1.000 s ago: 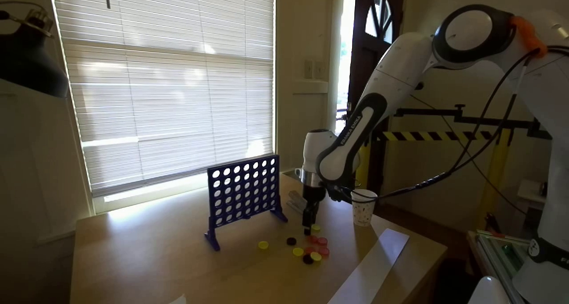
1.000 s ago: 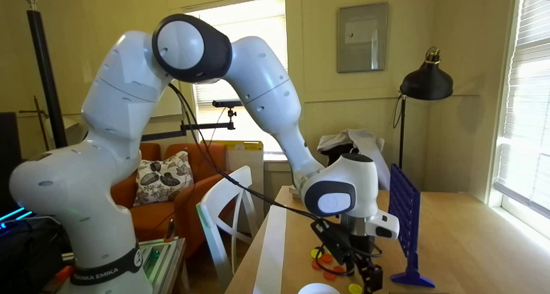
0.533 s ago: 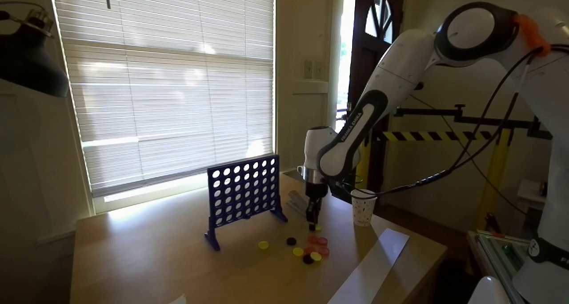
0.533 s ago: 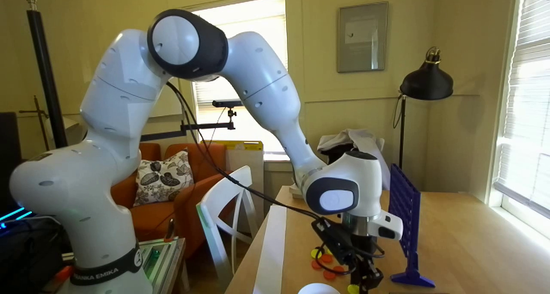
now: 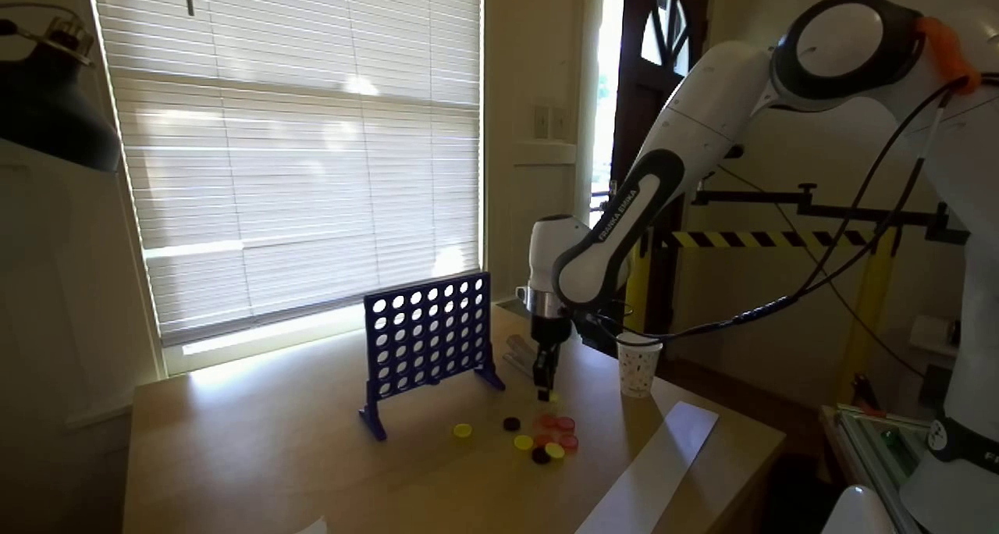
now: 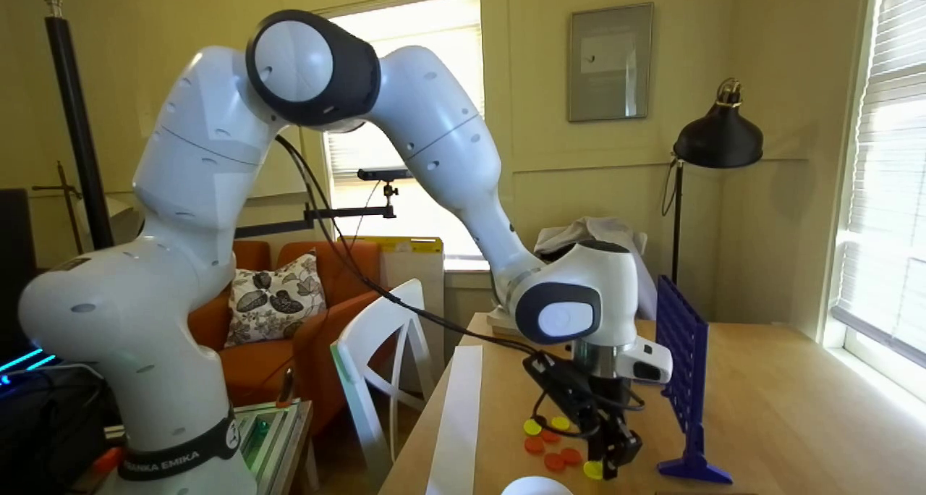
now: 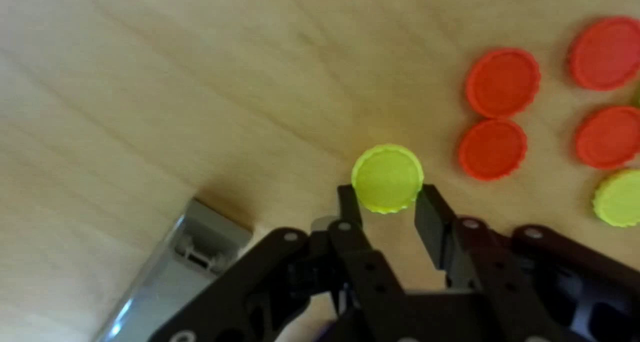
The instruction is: Put the yellow chip into the connect four game
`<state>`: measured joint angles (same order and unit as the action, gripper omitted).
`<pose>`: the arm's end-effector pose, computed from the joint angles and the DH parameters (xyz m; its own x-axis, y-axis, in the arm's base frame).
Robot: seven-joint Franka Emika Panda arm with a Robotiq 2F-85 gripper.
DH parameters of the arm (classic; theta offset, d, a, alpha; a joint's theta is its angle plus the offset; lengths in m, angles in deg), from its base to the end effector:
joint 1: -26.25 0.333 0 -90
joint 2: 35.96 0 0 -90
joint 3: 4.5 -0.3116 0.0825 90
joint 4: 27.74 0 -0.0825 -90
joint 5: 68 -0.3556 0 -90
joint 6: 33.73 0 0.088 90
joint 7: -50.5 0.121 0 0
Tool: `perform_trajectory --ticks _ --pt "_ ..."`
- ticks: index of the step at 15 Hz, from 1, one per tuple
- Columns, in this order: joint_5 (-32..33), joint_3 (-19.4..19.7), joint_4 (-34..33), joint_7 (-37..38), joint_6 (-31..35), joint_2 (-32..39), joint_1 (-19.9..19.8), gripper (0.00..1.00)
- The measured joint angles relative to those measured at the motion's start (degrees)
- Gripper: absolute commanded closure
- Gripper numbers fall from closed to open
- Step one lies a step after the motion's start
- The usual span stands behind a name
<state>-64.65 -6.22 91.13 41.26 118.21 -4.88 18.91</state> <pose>0.5705 -0.0549 0.1731 0.9934 0.1097 0.0323 0.1092 -0.9938 0.0192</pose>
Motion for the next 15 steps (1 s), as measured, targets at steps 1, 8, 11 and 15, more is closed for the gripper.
perform_trajectory --ticks 1,8,11,15 --pt "0.4 0.4 0.0 0.3 -0.2 -1.2 1.4 0.91" --pt "5.6 3.7 0.2 6.8 -3.7 -10.4 9.4 0.91" --pt "9.3 5.1 0.2 9.6 -4.2 -12.9 10.5 0.91" --pt "16.3 6.4 0.2 13.4 -4.1 -16.1 12.0 0.91"
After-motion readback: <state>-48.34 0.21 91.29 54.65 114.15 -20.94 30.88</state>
